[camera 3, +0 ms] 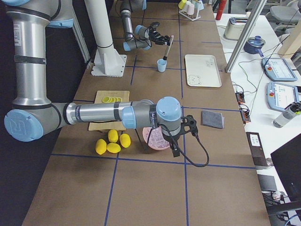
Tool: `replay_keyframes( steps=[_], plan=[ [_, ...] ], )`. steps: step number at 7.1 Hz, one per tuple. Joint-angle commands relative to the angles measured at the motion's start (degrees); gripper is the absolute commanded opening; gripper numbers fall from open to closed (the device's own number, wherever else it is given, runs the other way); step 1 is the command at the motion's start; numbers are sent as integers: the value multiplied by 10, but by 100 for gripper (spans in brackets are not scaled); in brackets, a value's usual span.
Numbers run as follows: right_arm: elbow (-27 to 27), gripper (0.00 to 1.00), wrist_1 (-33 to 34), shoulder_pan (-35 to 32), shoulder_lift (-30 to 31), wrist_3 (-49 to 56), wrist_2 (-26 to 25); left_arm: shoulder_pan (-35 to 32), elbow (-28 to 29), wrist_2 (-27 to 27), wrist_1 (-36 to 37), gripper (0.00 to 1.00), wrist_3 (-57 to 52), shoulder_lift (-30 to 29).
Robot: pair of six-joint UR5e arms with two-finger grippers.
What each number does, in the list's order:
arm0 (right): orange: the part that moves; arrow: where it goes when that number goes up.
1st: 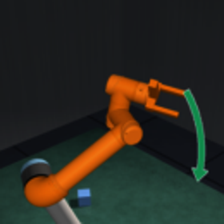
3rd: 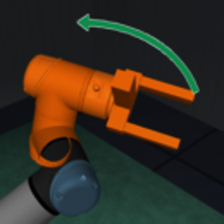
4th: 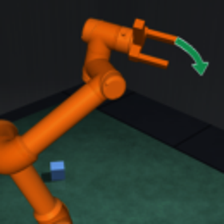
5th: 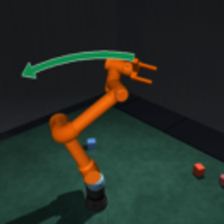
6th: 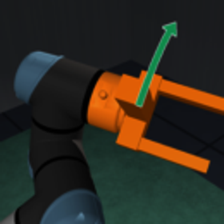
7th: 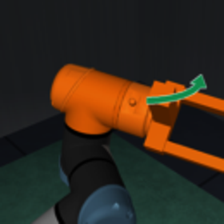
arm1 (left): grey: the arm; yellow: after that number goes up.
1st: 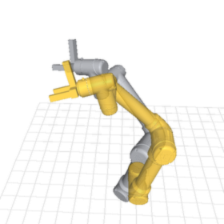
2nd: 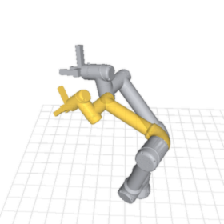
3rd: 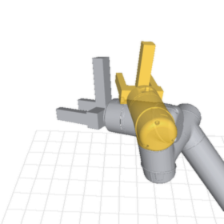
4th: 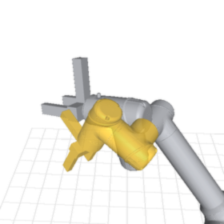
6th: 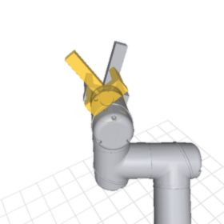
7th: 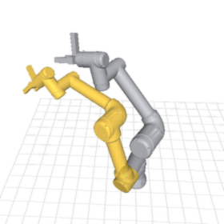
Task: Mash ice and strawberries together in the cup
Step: 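Push the pestle down into the cup with the left gripper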
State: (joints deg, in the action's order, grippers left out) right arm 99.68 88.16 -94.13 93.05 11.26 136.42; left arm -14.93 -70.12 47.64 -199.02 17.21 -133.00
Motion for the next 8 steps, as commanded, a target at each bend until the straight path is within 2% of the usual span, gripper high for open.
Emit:
replay_keyframes(
  steps=[1, 8],
  plan=[
    [1, 99, 0, 0, 1, 0, 0, 10, 3, 0, -12, 0, 0, 1],
    [-2, 99, 0, 0, 3, 1, -2, 10, 38, 0, -12, 0, 20, 2]
  ],
)
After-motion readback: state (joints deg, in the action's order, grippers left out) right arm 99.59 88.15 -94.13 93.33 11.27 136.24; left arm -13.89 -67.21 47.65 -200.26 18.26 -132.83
